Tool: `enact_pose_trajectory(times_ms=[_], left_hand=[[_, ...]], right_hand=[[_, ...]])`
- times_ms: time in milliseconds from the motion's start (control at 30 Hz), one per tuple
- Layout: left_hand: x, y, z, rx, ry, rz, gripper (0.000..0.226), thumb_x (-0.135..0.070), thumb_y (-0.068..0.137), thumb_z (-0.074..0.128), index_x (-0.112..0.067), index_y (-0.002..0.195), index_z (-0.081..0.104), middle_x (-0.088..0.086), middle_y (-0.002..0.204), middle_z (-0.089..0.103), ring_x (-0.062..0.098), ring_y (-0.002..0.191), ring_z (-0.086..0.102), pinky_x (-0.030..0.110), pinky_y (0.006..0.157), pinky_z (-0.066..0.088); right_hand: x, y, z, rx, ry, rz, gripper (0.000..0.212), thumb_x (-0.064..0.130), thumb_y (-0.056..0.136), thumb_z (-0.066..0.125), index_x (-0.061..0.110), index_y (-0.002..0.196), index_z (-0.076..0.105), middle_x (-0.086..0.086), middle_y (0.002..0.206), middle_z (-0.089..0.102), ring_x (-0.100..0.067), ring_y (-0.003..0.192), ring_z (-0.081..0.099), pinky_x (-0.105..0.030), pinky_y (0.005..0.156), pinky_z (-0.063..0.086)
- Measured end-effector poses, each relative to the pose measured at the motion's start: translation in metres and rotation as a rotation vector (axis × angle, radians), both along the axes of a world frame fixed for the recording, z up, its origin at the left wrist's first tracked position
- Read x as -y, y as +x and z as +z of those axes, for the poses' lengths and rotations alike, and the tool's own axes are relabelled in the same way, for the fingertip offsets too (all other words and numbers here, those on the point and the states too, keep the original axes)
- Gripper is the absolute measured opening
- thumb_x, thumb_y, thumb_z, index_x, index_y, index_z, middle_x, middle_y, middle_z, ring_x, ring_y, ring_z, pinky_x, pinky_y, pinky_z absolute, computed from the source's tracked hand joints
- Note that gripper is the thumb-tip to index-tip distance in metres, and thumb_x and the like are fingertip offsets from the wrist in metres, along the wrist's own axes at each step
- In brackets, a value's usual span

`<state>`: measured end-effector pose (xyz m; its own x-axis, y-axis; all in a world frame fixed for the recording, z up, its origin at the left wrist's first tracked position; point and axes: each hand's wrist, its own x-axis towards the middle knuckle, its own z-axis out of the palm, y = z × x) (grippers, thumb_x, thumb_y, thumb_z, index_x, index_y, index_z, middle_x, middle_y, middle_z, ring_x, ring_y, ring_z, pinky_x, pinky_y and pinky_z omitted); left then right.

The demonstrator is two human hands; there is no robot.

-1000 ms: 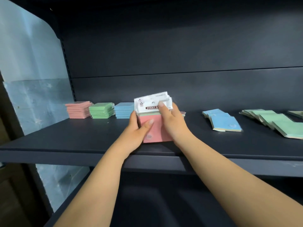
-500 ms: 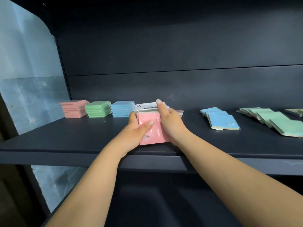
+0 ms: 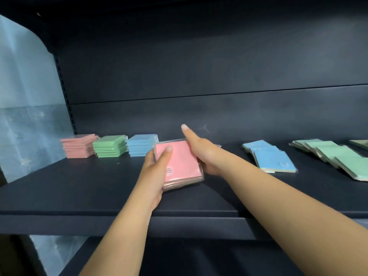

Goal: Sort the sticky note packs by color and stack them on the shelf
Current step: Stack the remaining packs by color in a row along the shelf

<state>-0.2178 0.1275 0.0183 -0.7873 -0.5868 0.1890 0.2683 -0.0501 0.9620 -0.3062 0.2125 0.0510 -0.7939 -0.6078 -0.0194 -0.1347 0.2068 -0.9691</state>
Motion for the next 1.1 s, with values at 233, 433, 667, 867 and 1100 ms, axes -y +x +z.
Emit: enact_pose_trajectory(times_ms=[233, 433, 667, 867, 1100], left_hand=[[0.012, -0.007, -0.009, 0.023, 0.079, 0.068, 0.010, -0.031, 0.092, 0.053, -0.024, 0.098, 0.050, 0.000, 0.103, 0.063, 0.021, 0.093, 0.062, 0.043, 0.093, 0.049], [0.012, -0.009, -0.012, 0.031, 0.047, 0.132, 0.014, -0.034, 0.091, 0.055, -0.025, 0.099, 0.048, 0.002, 0.111, 0.063, 0.024, 0.104, 0.061, 0.047, 0.097, 0.046], [0.010, -0.009, -0.011, 0.048, 0.044, 0.157, 0.013, -0.034, 0.091, 0.055, -0.024, 0.097, 0.048, 0.002, 0.106, 0.064, 0.024, 0.102, 0.062, 0.049, 0.097, 0.046], [0.013, -0.010, -0.012, 0.078, 0.064, 0.153, 0.010, -0.035, 0.091, 0.054, -0.028, 0.090, 0.048, -0.001, 0.104, 0.064, 0.023, 0.102, 0.062, 0.049, 0.097, 0.046], [0.011, -0.009, -0.011, 0.085, 0.084, 0.172, 0.023, -0.036, 0.091, 0.053, -0.021, 0.108, 0.047, 0.001, 0.105, 0.064, 0.025, 0.098, 0.062, 0.050, 0.094, 0.048]], right_hand=[[-0.019, -0.062, -0.010, -0.212, 0.417, -0.390, 0.069, 0.057, 0.090, 0.042, 0.006, 0.137, 0.043, -0.015, 0.136, 0.046, -0.031, 0.124, 0.044, -0.033, 0.099, 0.035], [-0.011, -0.078, -0.036, -0.254, 0.782, -0.420, 0.091, 0.075, 0.080, 0.039, 0.015, 0.147, 0.023, -0.006, 0.149, 0.026, -0.025, 0.138, 0.020, -0.037, 0.107, 0.021], [-0.014, -0.100, -0.029, -0.099, 0.617, -0.488, 0.082, 0.071, 0.083, 0.036, 0.018, 0.145, 0.031, -0.011, 0.150, 0.025, -0.029, 0.138, 0.019, -0.039, 0.111, 0.017], [-0.014, -0.111, -0.034, -0.124, 0.484, -0.497, 0.054, 0.055, 0.080, 0.058, 0.008, 0.108, 0.058, -0.013, 0.126, 0.054, -0.032, 0.121, 0.045, -0.040, 0.104, 0.033], [-0.028, -0.082, -0.003, 0.256, -0.509, -0.344, 0.013, 0.009, 0.095, 0.047, 0.018, 0.086, 0.048, -0.005, 0.076, 0.055, -0.018, 0.063, 0.055, -0.033, 0.063, 0.048]])
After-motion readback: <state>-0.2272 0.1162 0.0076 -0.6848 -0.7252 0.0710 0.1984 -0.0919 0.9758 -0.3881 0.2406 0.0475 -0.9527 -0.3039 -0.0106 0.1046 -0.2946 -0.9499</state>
